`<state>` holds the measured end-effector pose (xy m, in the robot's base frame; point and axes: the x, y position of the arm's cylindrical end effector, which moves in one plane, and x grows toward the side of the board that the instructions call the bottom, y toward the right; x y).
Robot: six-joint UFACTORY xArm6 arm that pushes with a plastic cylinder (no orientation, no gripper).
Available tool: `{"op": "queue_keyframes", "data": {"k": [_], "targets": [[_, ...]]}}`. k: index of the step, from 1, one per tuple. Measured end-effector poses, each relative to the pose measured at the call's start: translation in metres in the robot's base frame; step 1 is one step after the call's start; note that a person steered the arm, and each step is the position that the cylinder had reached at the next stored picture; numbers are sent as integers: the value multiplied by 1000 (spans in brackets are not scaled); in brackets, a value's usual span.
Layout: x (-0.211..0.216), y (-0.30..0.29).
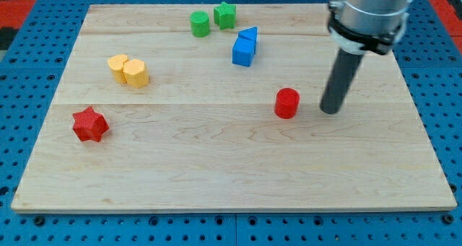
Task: Move your arm to the red circle
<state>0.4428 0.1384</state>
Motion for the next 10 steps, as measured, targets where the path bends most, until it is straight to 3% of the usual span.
{"op": "queue_keyframes", "data": {"k": [2,3,4,5,7,10], "targets": [[-97,-38],[-110,-54],[-92,-23],[-27,10],[-4,11],[-72,-16]]}}
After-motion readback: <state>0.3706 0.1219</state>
